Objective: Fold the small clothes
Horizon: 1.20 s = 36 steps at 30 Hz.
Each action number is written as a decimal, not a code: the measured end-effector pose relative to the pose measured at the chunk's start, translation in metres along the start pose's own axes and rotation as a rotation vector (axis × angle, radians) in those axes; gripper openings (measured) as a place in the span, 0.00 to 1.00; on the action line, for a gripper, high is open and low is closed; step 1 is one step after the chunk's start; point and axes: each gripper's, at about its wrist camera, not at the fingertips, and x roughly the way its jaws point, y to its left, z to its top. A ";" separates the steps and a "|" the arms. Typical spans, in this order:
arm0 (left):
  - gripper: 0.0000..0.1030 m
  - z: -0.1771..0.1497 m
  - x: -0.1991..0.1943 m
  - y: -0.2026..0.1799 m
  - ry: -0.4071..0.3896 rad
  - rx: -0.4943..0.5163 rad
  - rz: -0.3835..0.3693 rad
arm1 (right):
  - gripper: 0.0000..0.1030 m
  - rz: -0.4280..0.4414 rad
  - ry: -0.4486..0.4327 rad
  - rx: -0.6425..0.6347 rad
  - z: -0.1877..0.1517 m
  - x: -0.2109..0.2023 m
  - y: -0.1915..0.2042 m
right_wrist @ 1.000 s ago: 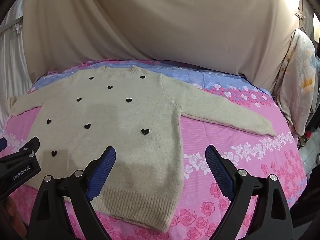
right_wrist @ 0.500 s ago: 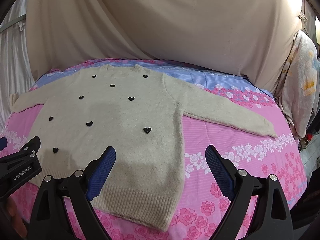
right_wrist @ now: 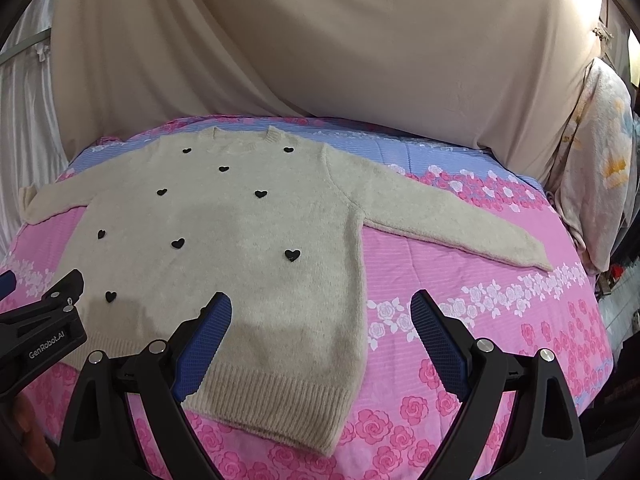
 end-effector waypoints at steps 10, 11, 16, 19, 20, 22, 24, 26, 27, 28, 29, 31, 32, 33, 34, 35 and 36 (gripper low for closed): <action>0.95 -0.002 0.000 -0.001 0.002 0.000 0.001 | 0.87 0.001 0.007 0.000 -0.002 0.001 -0.001; 0.95 -0.002 0.000 -0.001 0.002 0.000 0.002 | 0.87 0.002 0.008 0.000 -0.002 0.001 -0.001; 0.95 -0.004 -0.001 0.000 0.001 0.000 0.003 | 0.87 0.007 0.012 -0.003 -0.004 0.001 0.000; 0.95 -0.005 -0.001 0.000 0.001 0.001 0.006 | 0.87 0.006 0.011 -0.003 -0.003 0.001 0.001; 0.95 -0.005 -0.001 0.000 0.000 0.001 0.006 | 0.87 0.007 0.011 -0.003 -0.003 0.001 0.001; 0.95 -0.006 -0.001 0.001 0.000 0.001 0.006 | 0.87 0.008 0.012 -0.004 -0.003 0.001 0.002; 0.95 -0.006 -0.001 0.002 0.000 0.001 0.006 | 0.87 0.008 0.012 -0.004 -0.003 0.001 0.002; 0.95 -0.006 -0.001 0.002 0.000 0.002 0.007 | 0.87 0.007 0.012 -0.004 -0.003 0.001 0.002; 0.95 -0.006 -0.001 0.002 0.000 0.001 0.006 | 0.87 0.007 0.012 -0.003 -0.003 0.001 0.002; 0.95 -0.006 -0.001 0.001 0.000 0.002 0.007 | 0.87 0.006 0.013 -0.003 -0.003 0.001 0.002; 0.95 -0.006 -0.001 0.001 0.000 0.002 0.007 | 0.87 0.007 0.013 -0.004 -0.003 0.001 0.002; 0.95 -0.006 -0.001 0.002 0.001 0.002 0.006 | 0.87 0.007 0.013 -0.004 -0.003 0.001 0.002; 0.95 -0.006 -0.001 0.001 0.001 0.002 0.007 | 0.87 0.007 0.013 -0.004 -0.003 0.001 0.002; 0.95 -0.006 -0.001 0.001 0.001 0.001 0.007 | 0.87 0.007 0.013 -0.004 -0.003 0.001 0.002; 0.95 -0.006 -0.001 0.001 0.001 0.001 0.008 | 0.87 0.006 0.013 -0.004 -0.003 0.001 0.002; 0.95 -0.006 -0.001 0.001 0.001 0.001 0.008 | 0.87 0.006 0.013 -0.004 -0.003 0.001 0.002; 0.95 -0.006 -0.001 0.000 0.001 0.002 0.008 | 0.87 0.006 0.013 -0.004 -0.003 0.001 0.002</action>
